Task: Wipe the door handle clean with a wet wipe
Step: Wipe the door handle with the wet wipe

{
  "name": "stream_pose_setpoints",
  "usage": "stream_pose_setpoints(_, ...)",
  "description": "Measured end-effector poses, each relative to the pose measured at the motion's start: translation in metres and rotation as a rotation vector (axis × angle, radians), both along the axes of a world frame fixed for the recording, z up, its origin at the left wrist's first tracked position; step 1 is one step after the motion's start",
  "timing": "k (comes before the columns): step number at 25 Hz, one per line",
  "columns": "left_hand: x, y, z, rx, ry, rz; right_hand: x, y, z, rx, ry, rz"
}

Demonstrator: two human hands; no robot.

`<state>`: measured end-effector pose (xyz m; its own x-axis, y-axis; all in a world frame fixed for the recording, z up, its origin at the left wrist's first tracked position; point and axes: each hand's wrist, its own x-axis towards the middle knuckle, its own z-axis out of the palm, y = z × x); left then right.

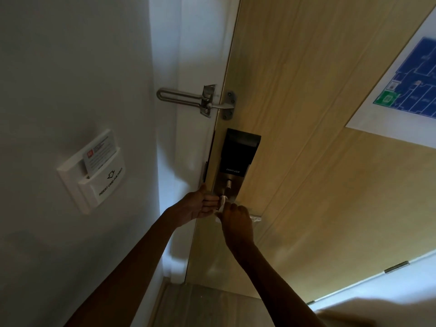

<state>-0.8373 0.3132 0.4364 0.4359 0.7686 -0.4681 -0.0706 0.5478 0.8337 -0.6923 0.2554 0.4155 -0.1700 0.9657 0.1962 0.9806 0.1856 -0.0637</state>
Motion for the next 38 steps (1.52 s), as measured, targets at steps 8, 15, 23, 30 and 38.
stream_pose_setpoints(8, -0.001, 0.002, -0.011, 0.024, 0.012, 0.019, 0.015, 0.005, -0.001, -0.011, -0.244, 0.089)
stream_pose_setpoints(15, -0.002, 0.006, -0.011, 0.029, 0.03, 0.009, 0.034, 0.009, 0.001, -0.049, -0.213, 0.143)
stream_pose_setpoints(23, 0.0, 0.0, -0.006, 0.026, 0.016, 0.024, 0.066, 0.025, 0.025, -0.233, 0.298, 0.126)
stream_pose_setpoints(30, 0.003, 0.0, -0.003, 0.027, 0.038, 0.022, 0.074, 0.036, 0.035, -0.249, 0.441, 0.067)
stream_pose_setpoints(38, -0.002, 0.002, -0.006, 0.013, -0.016, -0.001, 0.089, 0.036, 0.056, -0.231, 0.456, 0.043)
